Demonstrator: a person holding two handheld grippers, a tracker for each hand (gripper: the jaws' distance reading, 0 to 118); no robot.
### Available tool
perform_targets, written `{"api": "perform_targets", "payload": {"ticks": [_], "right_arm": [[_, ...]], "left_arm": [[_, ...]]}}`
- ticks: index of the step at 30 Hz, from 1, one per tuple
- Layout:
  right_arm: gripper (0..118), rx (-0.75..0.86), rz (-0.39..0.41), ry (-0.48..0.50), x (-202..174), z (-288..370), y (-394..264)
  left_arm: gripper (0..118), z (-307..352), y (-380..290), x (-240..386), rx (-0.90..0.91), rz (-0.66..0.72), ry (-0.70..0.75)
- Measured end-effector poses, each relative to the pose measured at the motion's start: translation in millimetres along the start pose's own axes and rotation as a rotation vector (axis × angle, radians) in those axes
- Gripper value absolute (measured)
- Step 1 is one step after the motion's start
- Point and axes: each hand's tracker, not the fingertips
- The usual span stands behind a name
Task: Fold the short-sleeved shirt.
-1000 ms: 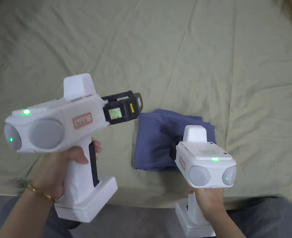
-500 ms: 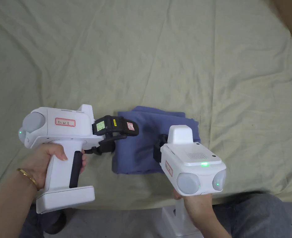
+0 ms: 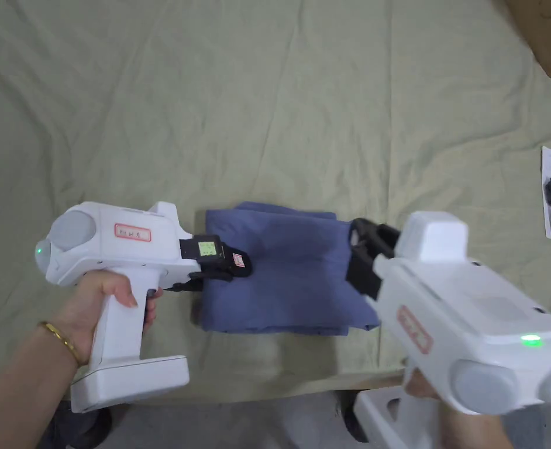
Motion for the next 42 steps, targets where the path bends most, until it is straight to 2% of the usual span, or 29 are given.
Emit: {"api": "perform_targets", "payload": {"ticks": [1,2,5,6,12,15,19,23,26,27,30,31,33,34,35,36,37,39,42], "right_arm": [[0,0.028,-0.004,-0.012,5.2,11.3,7.4],[0,0.056,-0.011,-0.021,10.0,21.7,13.6],[0,0.113,-0.036,-0.037,20.6,45.2,26.4],[0,0.123,-0.039,-0.036,22.7,49.7,28.8],[0,0.185,-0.025,-0.035,15.5,61.3,34.3],[0,0.179,-0.035,0.001,6.5,55.5,32.6],[0,0.132,-0.001,0.021,-12.1,44.6,29.1],[0,0.100,0.028,0.023,-25.4,38.7,25.2],[0,0.081,0.020,0.017,-31.0,33.4,22.6],[0,0.074,0.021,0.008,-32.8,31.8,21.8],[0,0.061,0.020,-0.004,-33.7,29.6,20.3],[0,0.061,0.020,-0.003,-33.2,29.9,20.5],[0,0.064,0.023,-0.007,-34.4,30.8,23.8],[0,0.067,0.029,-0.005,-32.8,31.7,27.7],[0,0.075,0.034,0.000,-31.2,33.8,32.1],[0,0.089,0.041,0.006,-26.4,36.9,35.4],[0,0.113,0.056,0.008,-24.2,41.4,41.4],[0,0.176,0.094,-0.002,-19.9,51.3,56.2],[0,0.266,0.106,-0.006,-11.0,67.1,80.8]], "left_arm": [[18,5.3,0.9,9.8,-0.005,-0.010,0.019],[18,11.2,-10.6,57.4,-0.001,-0.029,0.026],[17,37.2,-10.2,89.9,0.022,-0.116,0.086],[17,37.2,5.9,48.5,0.031,-0.130,0.113],[17,152.0,36.7,8.5,0.115,-0.128,0.344],[17,216.2,42.8,-16.6,0.158,-0.106,0.544],[17,283.9,59.2,-58.0,0.234,-0.078,0.794],[19,316.9,71.2,-93.4,0.290,0.015,1.014],[30,327.2,76.6,-119.1,0.357,0.059,1.190],[39,328.6,76.4,-125.1,0.385,0.073,1.238],[97,332.7,67.4,-132.7,0.485,0.023,1.346],[101,333.7,63.3,-128.4,0.506,0.002,1.373],[98,338.0,55.6,-115.1,0.580,-0.039,1.404],[91,336.5,55.6,-97.8,0.647,-0.064,1.438],[76,337.3,49.5,-83.8,0.715,-0.095,1.436],[45,338.1,43.4,-70.3,0.782,-0.117,1.418],[25,337.3,33.9,-51.4,0.863,-0.149,1.378],[2,337.0,33.8,-19.2,0.990,-0.242,1.311],[0,320.8,11.1,48.0,1.130,-0.455,1.211]]}}
